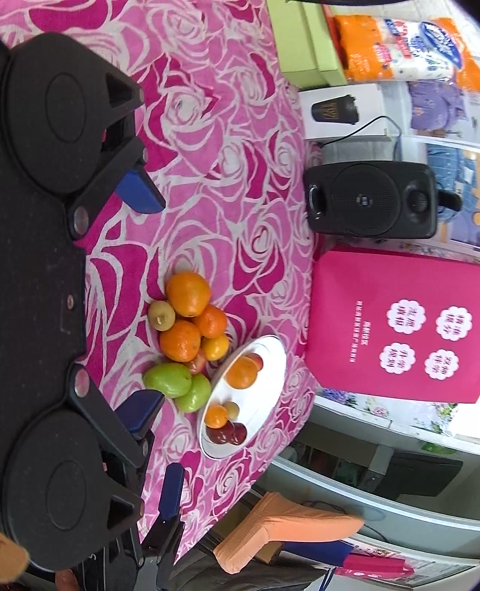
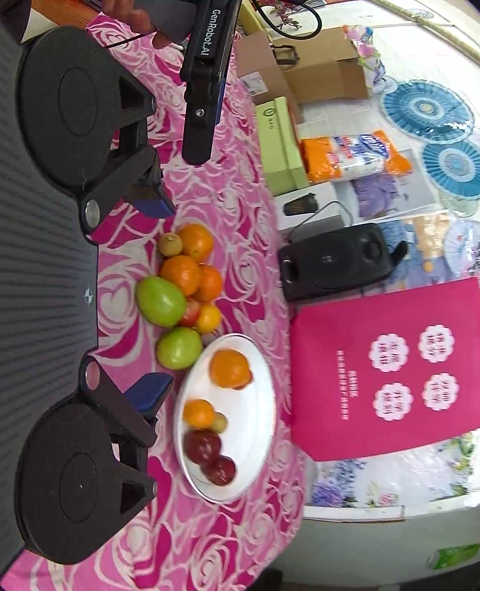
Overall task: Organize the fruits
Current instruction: 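Move both open tools back to the fruit pile, then grasp a small olive-green fruit with the left tool while the right tool grasps a green apple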
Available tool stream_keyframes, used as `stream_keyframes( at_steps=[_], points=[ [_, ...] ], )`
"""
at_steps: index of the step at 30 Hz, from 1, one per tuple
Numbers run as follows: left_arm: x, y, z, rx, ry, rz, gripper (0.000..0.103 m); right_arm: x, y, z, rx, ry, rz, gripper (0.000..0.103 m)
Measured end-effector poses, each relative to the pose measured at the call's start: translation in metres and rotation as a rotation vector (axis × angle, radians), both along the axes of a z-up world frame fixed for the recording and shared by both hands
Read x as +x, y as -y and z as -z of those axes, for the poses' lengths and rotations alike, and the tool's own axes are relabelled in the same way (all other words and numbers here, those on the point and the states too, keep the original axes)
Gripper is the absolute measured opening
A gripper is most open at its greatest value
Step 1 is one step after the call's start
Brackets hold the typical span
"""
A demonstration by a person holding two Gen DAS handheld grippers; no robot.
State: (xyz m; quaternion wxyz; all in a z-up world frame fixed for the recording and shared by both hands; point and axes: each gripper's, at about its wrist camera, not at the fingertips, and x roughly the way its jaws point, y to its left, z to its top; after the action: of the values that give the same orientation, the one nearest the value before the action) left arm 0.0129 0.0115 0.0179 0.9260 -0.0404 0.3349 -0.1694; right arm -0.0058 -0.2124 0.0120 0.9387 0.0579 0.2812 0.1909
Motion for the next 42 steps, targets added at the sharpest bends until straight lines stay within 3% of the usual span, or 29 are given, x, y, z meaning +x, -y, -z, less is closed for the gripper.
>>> stream_keyframes(
  at_steps=[13,30,42],
  points=[
    [0.031,0.015,0.020,0.009,-0.059,0.071,0.103,0.028,-0.008,0.021,-0.010,-0.080,0.002,0.103],
    [0.067,0.028,0.044,-0.011,-0.152,0.111,0.103,0.052,-0.013,0.035,0.004,-0.129,-0.011,0.083],
    [0.074,0.031,0.049,-0.009,-0.168,0.110,0.103,0.056,-0.016,0.038,0.006,-0.138,-0.016,0.075]
  ],
)
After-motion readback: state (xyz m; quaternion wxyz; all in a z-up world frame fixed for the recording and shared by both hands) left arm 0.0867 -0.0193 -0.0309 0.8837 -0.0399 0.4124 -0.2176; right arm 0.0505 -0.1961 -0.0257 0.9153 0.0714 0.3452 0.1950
